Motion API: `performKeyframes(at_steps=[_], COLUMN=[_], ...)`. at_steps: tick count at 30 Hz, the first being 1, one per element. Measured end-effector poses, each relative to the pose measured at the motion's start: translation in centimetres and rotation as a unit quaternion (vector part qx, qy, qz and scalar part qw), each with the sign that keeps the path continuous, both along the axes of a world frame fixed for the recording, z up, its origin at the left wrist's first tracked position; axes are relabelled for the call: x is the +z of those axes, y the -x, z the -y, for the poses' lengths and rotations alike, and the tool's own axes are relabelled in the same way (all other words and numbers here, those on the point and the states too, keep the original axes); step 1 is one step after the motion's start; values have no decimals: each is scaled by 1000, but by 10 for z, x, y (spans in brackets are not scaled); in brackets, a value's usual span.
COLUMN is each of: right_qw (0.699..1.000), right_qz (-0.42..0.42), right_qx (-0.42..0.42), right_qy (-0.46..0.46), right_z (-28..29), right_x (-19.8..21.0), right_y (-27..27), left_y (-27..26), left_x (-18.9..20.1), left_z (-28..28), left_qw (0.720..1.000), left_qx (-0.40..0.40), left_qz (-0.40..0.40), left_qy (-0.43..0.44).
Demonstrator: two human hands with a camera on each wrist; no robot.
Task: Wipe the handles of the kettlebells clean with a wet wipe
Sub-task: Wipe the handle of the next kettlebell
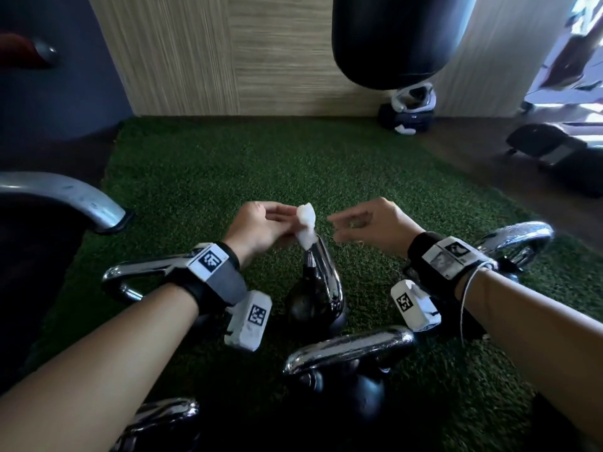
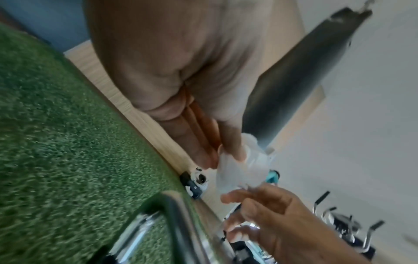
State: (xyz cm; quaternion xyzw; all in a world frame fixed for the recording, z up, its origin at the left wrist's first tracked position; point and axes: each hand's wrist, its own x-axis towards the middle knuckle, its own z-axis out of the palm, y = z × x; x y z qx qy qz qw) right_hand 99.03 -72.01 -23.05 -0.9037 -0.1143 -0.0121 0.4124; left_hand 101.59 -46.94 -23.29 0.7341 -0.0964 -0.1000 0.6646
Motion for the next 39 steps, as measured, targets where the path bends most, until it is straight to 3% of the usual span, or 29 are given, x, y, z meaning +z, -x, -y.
performKeyframes(at_steps=[2, 5, 9, 13, 15, 17, 18, 20, 21, 23, 27, 29, 33, 36, 39], right_qw=[997, 994, 987, 986, 989, 993, 994, 994, 994, 995, 996, 995, 993, 991, 989], right_qz=[0, 2, 12, 28, 34, 40, 41, 32, 28, 36, 31, 27, 23, 10, -7], right_qx=[24, 51, 12, 0, 2, -14, -26, -53, -67, -82, -86, -85, -93, -117, -130], right_qy=[-74, -93, -159, -164, -142, -108, -99, -92, -82, -37, 11, 35, 64, 69, 67], right_z=[-5, -11, -12, -7, 1, 13, 19, 32, 37, 44, 49, 49, 47, 44, 42], right_x=[14, 23, 19, 15, 11, 4, -1, -11, -17, -26, -38, -43, -46, -47, -50], right_y=[8, 15, 18, 20, 22, 23, 23, 23, 22, 21, 21, 21, 18, 15, 9], left_y=[0, 5, 9, 8, 5, 2, 2, 9, 14, 26, 39, 37, 50, 53, 45], left_x=[11, 19, 19, 22, 22, 13, 4, -19, -35, -66, -117, -127, -111, -101, -95], left_z=[7, 18, 29, 30, 21, 14, 13, 16, 20, 31, 54, 58, 51, 38, 21], left_qw=[1000, 998, 992, 984, 978, 972, 956, 872, 833, 797, 777, 787, 814, 870, 865], left_qx=[-24, -50, -74, -128, -164, -173, -159, -143, -164, -220, -237, -222, -189, -188, -242], left_qz=[-20, -48, -105, -123, -125, -88, -41, 46, 53, 31, 92, 105, 121, 166, 173], left_qy=[-2, 1, 13, 15, -19, -133, -241, -466, -525, -561, -576, -566, -536, -424, -403])
